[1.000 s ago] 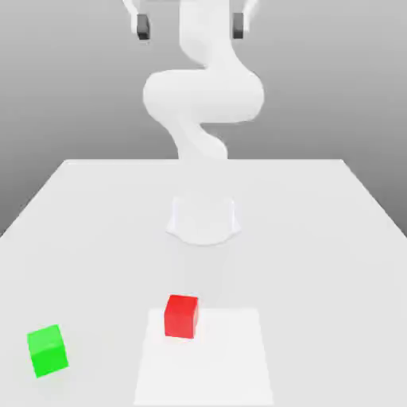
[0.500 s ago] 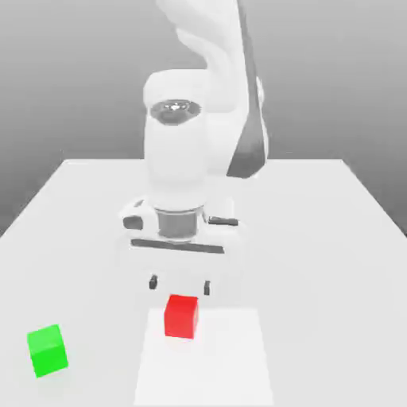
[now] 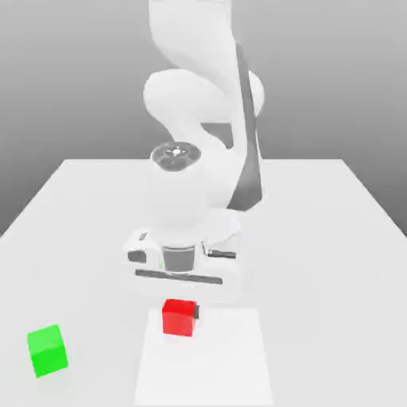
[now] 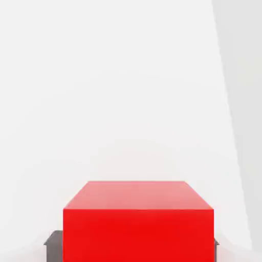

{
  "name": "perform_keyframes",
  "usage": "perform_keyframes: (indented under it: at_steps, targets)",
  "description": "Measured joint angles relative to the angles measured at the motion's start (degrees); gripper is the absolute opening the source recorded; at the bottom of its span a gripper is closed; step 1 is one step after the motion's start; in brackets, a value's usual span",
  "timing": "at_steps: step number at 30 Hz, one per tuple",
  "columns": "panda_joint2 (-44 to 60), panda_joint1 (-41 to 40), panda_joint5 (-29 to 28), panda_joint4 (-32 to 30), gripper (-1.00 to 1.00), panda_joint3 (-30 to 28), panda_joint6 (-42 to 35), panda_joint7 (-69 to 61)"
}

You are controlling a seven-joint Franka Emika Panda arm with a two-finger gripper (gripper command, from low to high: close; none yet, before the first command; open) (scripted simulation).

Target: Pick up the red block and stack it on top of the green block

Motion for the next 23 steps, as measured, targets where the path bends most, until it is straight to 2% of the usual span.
perform_keyframes:
  at_steps: [4,14,16,19,20,23]
  targets:
    - [-6.65,-1.47,-0.26,0.06,-1.0,-0.2,-6.72,0.34]
    - [1.29,-14.88,1.91,19.56,-1.0,-8.03,-18.39,1.8]
    - [4.15,-15.96,2.78,22.01,-1.0,-8.64,-18.0,1.52]
    - [9.98,-16.89,4.94,22.99,-1.0,-7.78,-13.23,0.08]
    - [11.65,-17.16,5.57,23.12,1.0,-7.42,-11.73,-0.36]
    - [11.65,-17.16,5.57,23.12,1.0,-7.42,-11.73,-0.36]
